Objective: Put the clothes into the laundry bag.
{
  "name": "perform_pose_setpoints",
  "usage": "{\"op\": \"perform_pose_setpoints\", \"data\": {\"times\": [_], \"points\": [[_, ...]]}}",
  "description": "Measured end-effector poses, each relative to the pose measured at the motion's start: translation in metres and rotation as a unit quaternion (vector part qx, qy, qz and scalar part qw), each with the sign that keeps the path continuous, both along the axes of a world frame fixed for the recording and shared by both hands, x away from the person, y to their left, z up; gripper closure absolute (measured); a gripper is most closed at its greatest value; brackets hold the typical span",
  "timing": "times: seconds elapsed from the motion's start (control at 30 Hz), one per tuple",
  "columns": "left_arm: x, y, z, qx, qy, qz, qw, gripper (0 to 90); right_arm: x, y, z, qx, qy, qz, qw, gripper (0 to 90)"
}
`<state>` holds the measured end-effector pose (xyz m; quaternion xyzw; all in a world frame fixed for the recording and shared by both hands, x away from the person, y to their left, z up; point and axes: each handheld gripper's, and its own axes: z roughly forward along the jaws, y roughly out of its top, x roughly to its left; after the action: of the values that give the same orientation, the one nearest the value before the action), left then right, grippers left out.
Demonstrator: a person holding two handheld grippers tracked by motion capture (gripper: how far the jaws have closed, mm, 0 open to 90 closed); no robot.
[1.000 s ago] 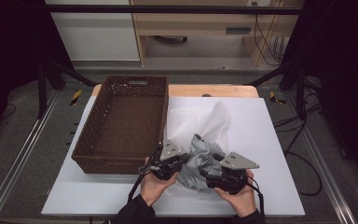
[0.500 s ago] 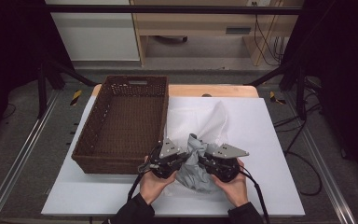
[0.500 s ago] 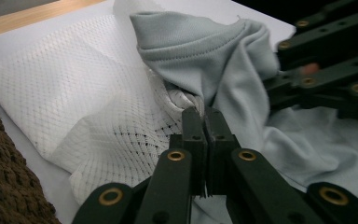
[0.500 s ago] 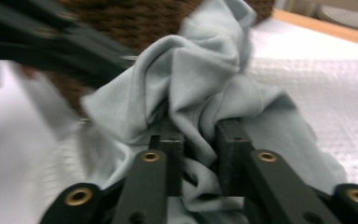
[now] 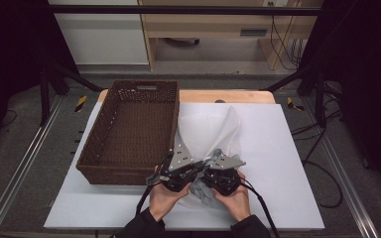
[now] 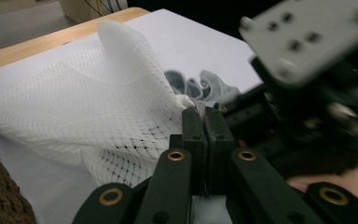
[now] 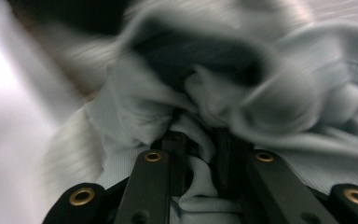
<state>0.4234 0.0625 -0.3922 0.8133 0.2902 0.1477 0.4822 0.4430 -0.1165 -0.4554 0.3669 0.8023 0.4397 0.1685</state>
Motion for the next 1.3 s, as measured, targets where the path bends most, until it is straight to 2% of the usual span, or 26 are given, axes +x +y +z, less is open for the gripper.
{"op": "perform_pose_setpoints", "data": {"times": [0.07,0.13,0.23,0.3,0.37,0.4,0.43,0.53,0.57,0.6,0.7,0.77,0.8,0.87,0.9,0.93,1.0,1.1,1.2,1.23,1.3], "points": [[0.000,0.000,-0.006,0.007,0.005,0.000,1.0000,88.5,0.005,0.001,-0.003,0.003,-0.009,-0.032,0.9994,76.3],[0.001,0.001,-0.012,0.012,0.011,0.001,0.9999,88.5,0.007,0.001,-0.005,0.006,-0.013,-0.044,0.9989,75.1],[0.001,0.003,-0.017,0.020,0.009,0.007,0.9997,88.5,0.003,-0.002,-0.003,0.009,-0.014,-0.035,0.9992,69.1],[0.001,0.004,-0.018,0.024,0.007,0.010,0.9996,88.5,-0.003,-0.008,0.002,0.015,-0.013,-0.022,0.9996,62.0],[0.001,0.005,-0.019,0.028,0.004,0.015,0.9995,88.5,-0.011,-0.014,0.009,0.010,-0.018,-0.014,0.9997,54.5],[0.001,0.005,-0.020,0.030,0.003,0.016,0.9994,88.5,-0.016,-0.019,0.012,0.009,-0.027,-0.013,0.9995,49.5],[0.001,0.005,-0.021,0.030,0.003,0.017,0.9994,88.5,-0.021,-0.024,0.016,0.004,-0.037,-0.016,0.9992,48.4],[0.003,0.006,-0.022,0.031,0.002,0.016,0.9994,88.4,-0.028,-0.048,0.027,0.015,-0.067,-0.047,0.9965,40.6],[0.003,0.005,-0.023,0.031,0.001,0.016,0.9994,88.4,-0.028,-0.055,0.029,0.015,-0.075,-0.065,0.9950,34.7],[0.003,0.005,-0.023,0.032,0.001,0.015,0.9994,88.4,-0.023,-0.063,0.028,0.011,-0.072,-0.084,0.9938,26.7],[0.003,0.003,-0.025,0.043,-0.005,0.012,0.9990,88.4,-0.009,-0.069,0.016,0.001,-0.041,-0.093,0.9948,23.4],[0.003,0.001,-0.026,0.051,-0.005,0.011,0.9986,88.3,0.001,-0.066,0.006,-0.010,-0.028,-0.090,0.9955,28.5],[0.002,0.001,-0.027,0.055,-0.008,0.013,0.9984,88.4,0.004,-0.065,0.004,-0.006,-0.026,-0.085,0.9960,36.5],[0.002,0.001,-0.026,0.059,-0.011,0.016,0.9981,88.4,0.005,-0.063,0.004,0.011,-0.025,-0.070,0.9972,58.4],[0.003,0.002,-0.026,0.055,-0.008,0.019,0.9983,88.4,0.004,-0.062,0.006,0.017,-0.020,-0.068,0.9974,66.7],[0.004,0.002,-0.025,0.051,-0.005,0.022,0.9984,88.4,0.001,-0.062,0.008,0.017,-0.027,-0.053,0.9981,76.1],[0.006,0.005,-0.023,0.042,0.003,0.031,0.9987,88.4,-0.006,-0.061,0.014,0.029,-0.028,-0.028,0.9988,80.1],[0.008,0.009,-0.019,0.031,0.005,0.039,0.9988,88.5,-0.018,-0.050,0.021,0.030,-0.032,0.020,0.9988,81.2],[0.008,0.012,-0.012,0.018,0.005,0.041,0.9990,88.5,-0.026,-0.032,0.021,0.024,-0.030,0.063,0.9973,81.3],[0.007,0.012,-0.009,0.013,0.003,0.038,0.9992,88.5,-0.026,-0.023,0.020,0.015,-0.029,0.074,0.9967,81.3],[0.003,0.011,-0.004,0.006,0.000,0.027,0.9996,88.6,-0.025,-0.011,0.018,-0.004,-0.028,0.075,0.9968,81.0]]}}
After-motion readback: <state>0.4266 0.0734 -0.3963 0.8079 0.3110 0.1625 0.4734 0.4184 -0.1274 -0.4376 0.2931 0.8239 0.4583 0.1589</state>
